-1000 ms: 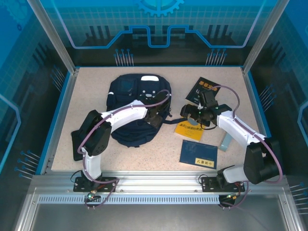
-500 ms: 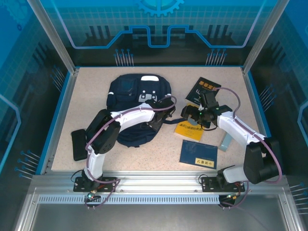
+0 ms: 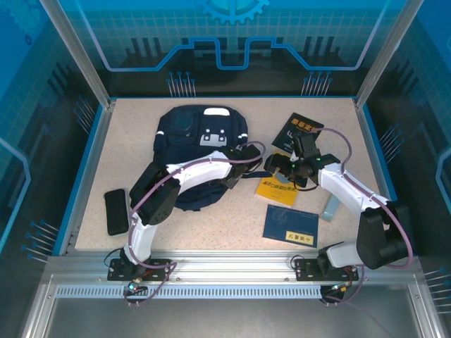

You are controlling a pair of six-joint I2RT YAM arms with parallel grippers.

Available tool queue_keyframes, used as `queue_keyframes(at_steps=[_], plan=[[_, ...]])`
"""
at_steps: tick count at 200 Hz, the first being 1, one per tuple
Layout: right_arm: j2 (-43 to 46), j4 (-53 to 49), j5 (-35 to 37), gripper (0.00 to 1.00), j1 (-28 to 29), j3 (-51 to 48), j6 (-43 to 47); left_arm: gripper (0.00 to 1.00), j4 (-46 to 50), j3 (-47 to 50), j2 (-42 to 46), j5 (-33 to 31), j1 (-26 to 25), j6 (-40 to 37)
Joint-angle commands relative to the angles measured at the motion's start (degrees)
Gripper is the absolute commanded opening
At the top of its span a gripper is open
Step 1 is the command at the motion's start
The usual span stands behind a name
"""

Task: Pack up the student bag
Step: Pick up the student bag from the center of the table, then unzip the student bag at the top-center of the table.

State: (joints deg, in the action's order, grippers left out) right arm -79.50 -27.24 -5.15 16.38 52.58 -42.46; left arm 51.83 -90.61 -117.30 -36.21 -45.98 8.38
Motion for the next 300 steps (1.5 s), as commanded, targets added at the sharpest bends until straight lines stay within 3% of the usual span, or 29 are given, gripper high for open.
queue_keyframes(at_steps=[1,40,99,146,170,201,228,255,276,300], plan=[[0.9,0.3,-0.4,1.00,-0.7,-0.6,-0.1,0.16,1.9,-1.5,2.1,-3.9,0.3,-2.4],[1.6,2.3,-2.3,1.00,-0.7,-1.1,3.0,0.08,2.0,-1.0,7.6,-3.4,1.3,-4.9],[2.7,7.7,-8.0,0.98,0.6,-0.6,11.9,0.07,-2.1,2.5,20.6,3.1,4.1,-8.8],[1.0,13.3,-14.4,0.94,5.2,0.8,19.1,0.05,-7.6,5.9,28.8,6.8,6.4,-10.3],[-1.2,16.3,-16.7,0.85,5.7,1.6,21.3,0.03,-10.4,7.4,32.6,9.7,7.5,-12.0],[-4.4,19.1,-18.3,0.63,6.1,3.2,27.0,0.00,-11.4,8.9,36.4,10.9,7.9,-16.5],[-7.1,22.3,-20.5,0.57,6.3,4.5,32.0,0.00,-12.1,10.5,39.0,10.9,8.3,-17.8],[-10.7,25.0,-24.6,0.44,6.5,7.1,35.7,0.00,-13.5,11.4,40.6,12.2,8.6,-17.3],[-12.8,26.6,-27.0,0.42,6.9,8.6,36.3,0.00,-14.1,11.6,41.0,12.2,8.7,-16.9],[-14.8,28.0,-29.6,0.31,6.9,10.0,36.3,0.00,-14.2,11.7,41.4,12.6,9.2,-16.4]])
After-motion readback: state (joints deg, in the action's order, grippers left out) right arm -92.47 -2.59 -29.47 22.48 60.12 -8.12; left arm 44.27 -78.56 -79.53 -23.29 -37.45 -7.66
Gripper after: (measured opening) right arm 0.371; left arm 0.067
